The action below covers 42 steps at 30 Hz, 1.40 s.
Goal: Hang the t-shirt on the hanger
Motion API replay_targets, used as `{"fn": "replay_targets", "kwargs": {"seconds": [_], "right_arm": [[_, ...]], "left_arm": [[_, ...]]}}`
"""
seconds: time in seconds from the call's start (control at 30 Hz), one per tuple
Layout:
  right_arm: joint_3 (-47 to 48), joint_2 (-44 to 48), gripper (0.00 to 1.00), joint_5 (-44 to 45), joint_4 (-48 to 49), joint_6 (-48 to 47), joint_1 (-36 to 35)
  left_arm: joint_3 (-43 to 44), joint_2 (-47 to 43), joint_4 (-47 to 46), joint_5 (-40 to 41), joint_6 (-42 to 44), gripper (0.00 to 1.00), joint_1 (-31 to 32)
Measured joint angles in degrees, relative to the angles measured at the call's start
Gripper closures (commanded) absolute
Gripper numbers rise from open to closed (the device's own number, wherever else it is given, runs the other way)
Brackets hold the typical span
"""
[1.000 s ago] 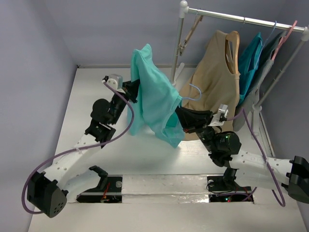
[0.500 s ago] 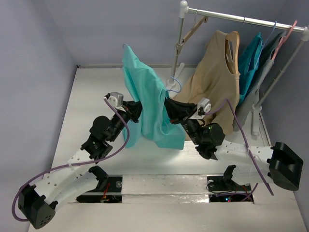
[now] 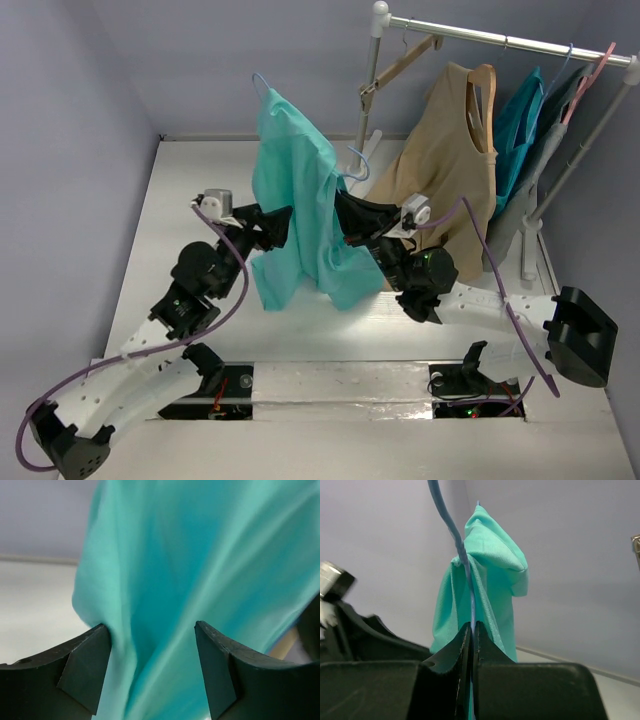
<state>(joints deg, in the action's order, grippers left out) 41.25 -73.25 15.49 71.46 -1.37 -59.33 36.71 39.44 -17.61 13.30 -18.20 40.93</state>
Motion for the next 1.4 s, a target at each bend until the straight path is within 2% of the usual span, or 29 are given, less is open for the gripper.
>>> {"fn": "replay_targets", "kwargs": {"seconds": [0.17,0.3,0.67,0.9,1.07,1.4], "right_arm": [[0.00,-0.04,1.00,0.39,-0.98,1.70,0.00],[0.00,-0.04,1.00,0.68,-2.82,3.45,0.00],[-1.77,0.02,1.00,0.59,-8.09,7.72,0.00],[-1.99,-0.74,1.00,0.39,-9.99,8.90,-0.07],[-1.99,-2.16,1.00,0.37,-10.93,8.55,-0.87],[-1.86,-3.69,1.00,2.69,-12.52,4.61,-2.34]], "left_arm": [[5.68,-2.89,0.96,0.63,-2.47,0.38,0.00],[6.49,-3.61,-1.84,-0.83,-5.60,0.38,0.00],[7.17,7.43,-10.21,-5.18,-14.88,0.29,0.00],[6.56,8.52,-16.35,-5.53,-20.83,0.27,0.00],[6.47,10.03,-17.05,-3.67,-23.82,0.29,0.00],[5.88,11.89,-12.13,1.73,-27.12,0.37,0.00]]}}
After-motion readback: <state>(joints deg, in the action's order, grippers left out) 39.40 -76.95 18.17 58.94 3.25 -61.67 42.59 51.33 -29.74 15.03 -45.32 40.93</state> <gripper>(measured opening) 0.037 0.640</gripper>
